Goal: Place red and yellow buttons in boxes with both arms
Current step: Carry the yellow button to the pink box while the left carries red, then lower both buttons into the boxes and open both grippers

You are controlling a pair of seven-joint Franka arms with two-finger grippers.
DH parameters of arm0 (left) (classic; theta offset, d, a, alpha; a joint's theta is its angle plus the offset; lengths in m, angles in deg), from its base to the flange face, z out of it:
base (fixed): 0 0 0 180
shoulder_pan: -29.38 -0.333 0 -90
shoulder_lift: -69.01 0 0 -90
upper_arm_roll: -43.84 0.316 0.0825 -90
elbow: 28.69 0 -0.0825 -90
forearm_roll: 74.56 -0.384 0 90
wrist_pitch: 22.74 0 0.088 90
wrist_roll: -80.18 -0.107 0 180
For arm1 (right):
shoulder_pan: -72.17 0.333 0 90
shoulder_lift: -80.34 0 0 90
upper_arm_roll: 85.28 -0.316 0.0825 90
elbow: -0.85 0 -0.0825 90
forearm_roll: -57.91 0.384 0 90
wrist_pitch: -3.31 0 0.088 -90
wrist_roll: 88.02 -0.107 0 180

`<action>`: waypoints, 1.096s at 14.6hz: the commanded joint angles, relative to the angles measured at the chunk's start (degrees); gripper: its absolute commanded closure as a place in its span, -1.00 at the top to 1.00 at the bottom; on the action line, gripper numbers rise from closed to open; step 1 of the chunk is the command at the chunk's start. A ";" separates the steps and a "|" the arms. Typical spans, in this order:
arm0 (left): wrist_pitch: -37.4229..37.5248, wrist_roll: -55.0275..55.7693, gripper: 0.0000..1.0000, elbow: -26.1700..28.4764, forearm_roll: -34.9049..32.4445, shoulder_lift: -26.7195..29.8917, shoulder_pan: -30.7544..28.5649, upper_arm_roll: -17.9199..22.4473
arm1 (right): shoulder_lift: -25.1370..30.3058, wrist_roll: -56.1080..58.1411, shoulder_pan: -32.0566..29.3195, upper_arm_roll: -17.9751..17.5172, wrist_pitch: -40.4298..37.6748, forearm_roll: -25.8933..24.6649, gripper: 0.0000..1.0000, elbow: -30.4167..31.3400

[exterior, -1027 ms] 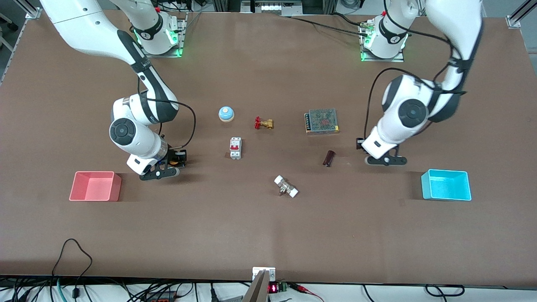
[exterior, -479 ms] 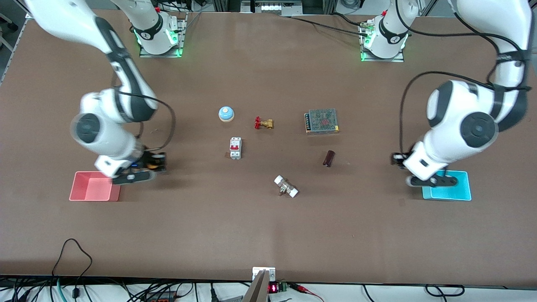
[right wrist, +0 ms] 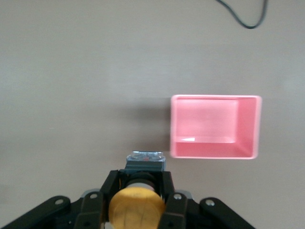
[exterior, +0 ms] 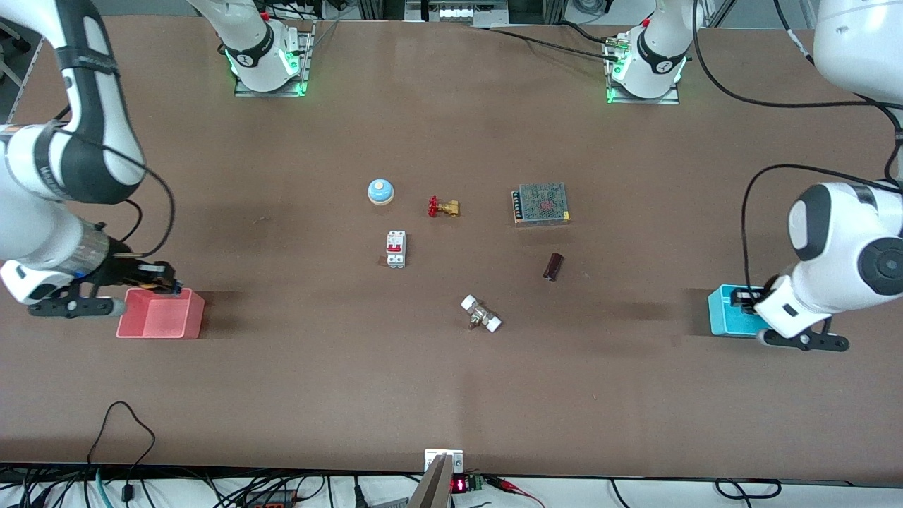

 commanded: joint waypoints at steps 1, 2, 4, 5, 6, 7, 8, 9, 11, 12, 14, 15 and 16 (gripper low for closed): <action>-3.32 -2.95 -0.85 -3.55 -1.20 -4.38 -3.27 -0.73 | -4.39 6.98 0.03 4.28 -0.34 3.59 -0.41 -4.29; -4.74 -3.73 -0.85 -3.02 -0.94 -4.73 -3.55 -0.82 | -6.06 8.40 0.03 5.69 -0.25 5.26 -0.41 -5.96; -4.75 -3.83 -0.85 -2.93 -0.68 -5.70 -3.98 -0.82 | -9.23 9.55 0.03 6.66 1.49 6.51 -0.41 -7.47; -4.75 -3.92 -0.84 -2.15 -0.68 -5.88 -4.16 -0.82 | -10.29 9.64 -0.05 6.75 2.99 6.86 -0.41 -7.56; -5.10 -3.31 -0.84 0.04 -0.59 -5.88 -4.25 -0.82 | -11.34 9.73 -0.23 7.02 3.96 7.30 -0.41 -7.56; -6.58 -3.04 -0.84 1.62 -0.15 -5.79 -4.34 -0.91 | -12.31 9.82 -0.40 7.02 4.84 7.30 -0.41 -7.56; -7.99 -3.13 -0.84 2.77 -0.06 -5.79 -4.34 -0.91 | -13.36 10.08 -0.67 7.02 5.28 7.39 -0.41 -7.56; -9.22 -3.21 -0.83 3.48 -0.06 -5.79 -4.69 -0.91 | -13.98 10.17 -0.84 7.02 5.37 7.39 -0.40 -7.56; -10.81 -3.66 -0.82 3.92 0.03 -5.88 -6.00 -0.91 | -15.04 10.95 -0.76 7.02 6.07 7.21 -0.40 -7.38; -10.82 -3.05 -0.82 4.36 0.20 -5.88 -6.10 -1.17 | -15.65 11.66 -0.84 7.02 6.43 7.30 -0.40 -7.30; -11.08 -2.69 -0.82 5.50 1.95 -5.88 -6.01 -1.43 | -16.88 11.57 -0.85 7.02 8.70 7.56 -0.40 -7.03; -11.34 -2.69 -0.82 5.68 2.74 -5.97 -6.18 -1.43 | -17.15 11.57 -0.85 7.02 9.76 7.48 -0.40 -6.51; -12.56 -2.69 -0.81 6.47 2.84 -6.14 -6.19 -1.43 | -17.50 11.57 -0.85 7.02 9.86 7.48 -0.40 -6.24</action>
